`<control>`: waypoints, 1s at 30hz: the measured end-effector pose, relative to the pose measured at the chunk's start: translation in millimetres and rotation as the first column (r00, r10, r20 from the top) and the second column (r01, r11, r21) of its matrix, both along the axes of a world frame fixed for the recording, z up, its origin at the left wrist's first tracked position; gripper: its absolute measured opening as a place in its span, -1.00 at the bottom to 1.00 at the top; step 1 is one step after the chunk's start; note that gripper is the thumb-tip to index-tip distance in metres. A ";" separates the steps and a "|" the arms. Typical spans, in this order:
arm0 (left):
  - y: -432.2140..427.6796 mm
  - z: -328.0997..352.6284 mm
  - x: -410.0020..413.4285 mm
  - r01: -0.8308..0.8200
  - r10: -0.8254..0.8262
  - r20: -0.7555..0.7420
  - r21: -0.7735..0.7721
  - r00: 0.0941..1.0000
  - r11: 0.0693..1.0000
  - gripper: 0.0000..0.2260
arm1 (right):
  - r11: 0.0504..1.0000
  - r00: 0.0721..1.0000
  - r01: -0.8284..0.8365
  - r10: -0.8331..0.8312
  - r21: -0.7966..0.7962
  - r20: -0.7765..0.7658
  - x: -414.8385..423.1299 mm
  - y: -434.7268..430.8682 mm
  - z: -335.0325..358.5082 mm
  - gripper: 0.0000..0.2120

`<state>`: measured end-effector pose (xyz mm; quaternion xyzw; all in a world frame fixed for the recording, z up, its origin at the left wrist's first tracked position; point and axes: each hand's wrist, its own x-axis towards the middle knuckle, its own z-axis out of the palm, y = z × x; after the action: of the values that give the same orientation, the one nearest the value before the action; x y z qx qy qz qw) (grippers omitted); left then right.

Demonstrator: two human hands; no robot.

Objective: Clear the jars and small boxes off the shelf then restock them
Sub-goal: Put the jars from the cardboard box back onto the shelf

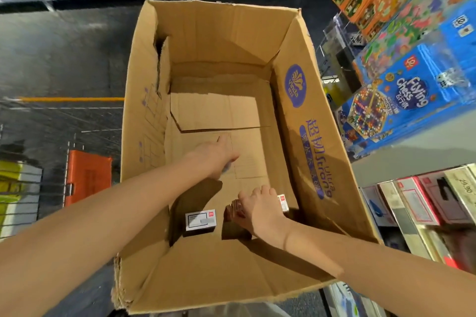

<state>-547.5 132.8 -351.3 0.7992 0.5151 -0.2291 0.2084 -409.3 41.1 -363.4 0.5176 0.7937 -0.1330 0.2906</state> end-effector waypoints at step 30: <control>-5.9 9.5 16.9 -0.005 0.006 -0.005 0.120 1.000 0.993 -0.50 | 1.000 0.969 0.005 -0.003 0.011 -0.246 -6.3 17.8 24.8 -0.67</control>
<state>-530.6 126.9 -341.8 0.8083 0.5306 -0.1993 0.1592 -415.6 58.8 -338.6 0.5005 0.8233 -0.1920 0.1867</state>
